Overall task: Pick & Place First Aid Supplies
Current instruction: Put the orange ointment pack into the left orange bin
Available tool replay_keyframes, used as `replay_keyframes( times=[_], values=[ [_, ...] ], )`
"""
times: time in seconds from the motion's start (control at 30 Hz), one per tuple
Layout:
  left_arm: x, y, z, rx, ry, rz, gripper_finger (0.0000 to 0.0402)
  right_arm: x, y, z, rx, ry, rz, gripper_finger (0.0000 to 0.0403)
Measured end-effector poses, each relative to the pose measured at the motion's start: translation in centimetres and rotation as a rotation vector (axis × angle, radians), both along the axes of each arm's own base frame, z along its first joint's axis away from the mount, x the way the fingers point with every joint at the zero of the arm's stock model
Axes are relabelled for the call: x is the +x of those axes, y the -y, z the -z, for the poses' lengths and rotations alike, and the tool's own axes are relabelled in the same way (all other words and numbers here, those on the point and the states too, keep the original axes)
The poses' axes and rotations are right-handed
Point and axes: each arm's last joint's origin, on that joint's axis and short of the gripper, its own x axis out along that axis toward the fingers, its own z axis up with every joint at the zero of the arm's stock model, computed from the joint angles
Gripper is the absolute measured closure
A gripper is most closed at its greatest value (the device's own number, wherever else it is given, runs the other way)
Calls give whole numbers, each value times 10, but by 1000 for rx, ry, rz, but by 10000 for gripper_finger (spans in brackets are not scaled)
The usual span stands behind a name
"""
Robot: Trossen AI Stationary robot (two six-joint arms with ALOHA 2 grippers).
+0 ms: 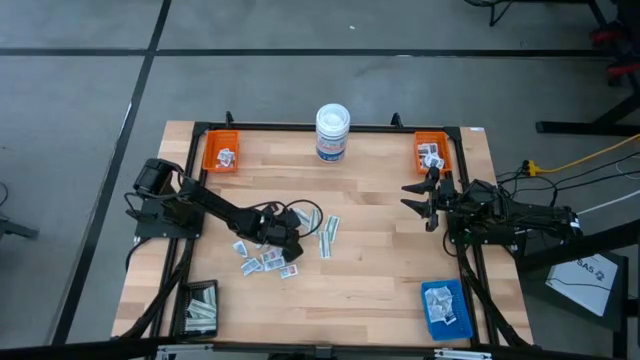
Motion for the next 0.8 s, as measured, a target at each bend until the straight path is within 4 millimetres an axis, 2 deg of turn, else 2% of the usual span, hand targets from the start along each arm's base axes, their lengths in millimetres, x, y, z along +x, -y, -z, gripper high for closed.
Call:
replay_keyframes(
  times=[0.37,0.8],
  values=[
    [0,0,0,-7,-6,10,241,0,0,0,0,0,0,212],
    [-2,0,1,-86,-23,-10,394,0,0,0,-1,0,0,212]
  ],
)
